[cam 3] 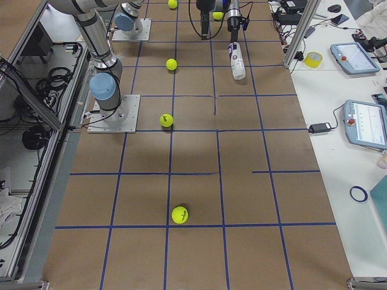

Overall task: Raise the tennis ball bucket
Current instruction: 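Grasp the can's end with the left gripper and tilt it upright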

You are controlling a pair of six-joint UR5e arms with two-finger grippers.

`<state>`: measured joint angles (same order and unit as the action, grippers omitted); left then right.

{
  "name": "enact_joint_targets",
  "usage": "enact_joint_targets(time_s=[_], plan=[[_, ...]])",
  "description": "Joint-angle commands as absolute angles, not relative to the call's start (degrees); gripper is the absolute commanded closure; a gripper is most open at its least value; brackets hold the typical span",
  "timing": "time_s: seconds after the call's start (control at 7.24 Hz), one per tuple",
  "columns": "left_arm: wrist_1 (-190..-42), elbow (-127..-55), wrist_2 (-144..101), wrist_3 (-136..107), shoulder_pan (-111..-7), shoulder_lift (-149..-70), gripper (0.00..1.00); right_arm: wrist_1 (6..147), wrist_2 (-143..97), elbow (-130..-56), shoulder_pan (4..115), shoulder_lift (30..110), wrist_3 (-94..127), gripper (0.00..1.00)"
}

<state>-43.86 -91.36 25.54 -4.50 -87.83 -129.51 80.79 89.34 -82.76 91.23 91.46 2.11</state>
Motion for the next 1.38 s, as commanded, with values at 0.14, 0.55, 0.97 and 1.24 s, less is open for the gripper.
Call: enact_joint_targets(time_s=[0.14,0.55,0.97,1.24], plan=[[-39.4,-84.1,39.7,-24.7,-92.2,-123.8,1.00,80.8,89.4,-83.2,91.2,91.5,2.3,0.00],[-72.7,-70.2,75.0,-16.0,-100.0,-119.0,1.00,80.8,89.4,-84.2,91.2,91.9,2.3,0.00],[-82.9,-67.0,92.3,-6.7,-102.8,-121.2,1.00,82.2,91.8,-85.3,91.2,93.5,3.6,0.00],[-82.4,-66.9,93.8,-6.2,-103.6,-122.3,1.00,82.8,91.7,-85.4,91.2,93.5,3.7,0.00]])
